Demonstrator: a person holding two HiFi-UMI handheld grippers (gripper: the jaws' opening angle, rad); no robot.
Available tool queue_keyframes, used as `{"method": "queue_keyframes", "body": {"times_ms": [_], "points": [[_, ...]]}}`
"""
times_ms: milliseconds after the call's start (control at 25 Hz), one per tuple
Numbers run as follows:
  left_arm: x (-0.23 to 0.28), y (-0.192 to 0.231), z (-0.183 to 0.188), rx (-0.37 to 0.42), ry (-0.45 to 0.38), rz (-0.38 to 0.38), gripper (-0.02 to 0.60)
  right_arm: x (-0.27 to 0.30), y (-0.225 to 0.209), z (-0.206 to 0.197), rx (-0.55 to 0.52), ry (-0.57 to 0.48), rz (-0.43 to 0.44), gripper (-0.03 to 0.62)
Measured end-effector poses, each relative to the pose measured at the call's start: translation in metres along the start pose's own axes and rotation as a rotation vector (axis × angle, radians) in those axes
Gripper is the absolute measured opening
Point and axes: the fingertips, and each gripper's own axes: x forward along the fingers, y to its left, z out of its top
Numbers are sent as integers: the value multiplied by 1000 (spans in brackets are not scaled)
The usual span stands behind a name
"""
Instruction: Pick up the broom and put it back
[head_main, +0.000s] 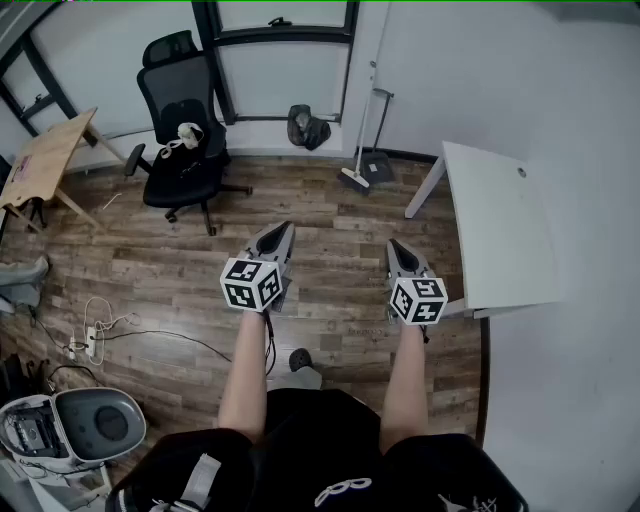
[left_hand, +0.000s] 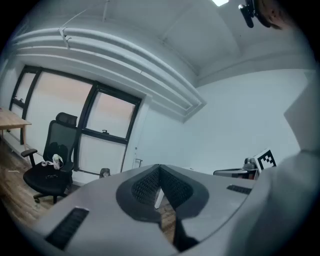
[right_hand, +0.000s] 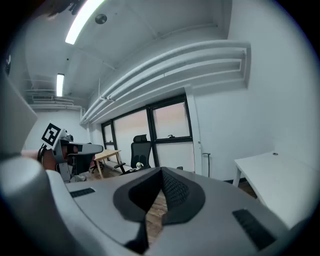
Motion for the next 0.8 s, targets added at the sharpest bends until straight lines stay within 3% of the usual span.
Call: {"method": "queue_keyframes", "body": {"times_ms": [320,800], "points": [[-56,-67,-37,10,38,-11,21,-87,17,-31,23,-1,-5,25],[-136,-125,-62,15,27,28,21,-175,39,-64,15,7,20,25]]}}
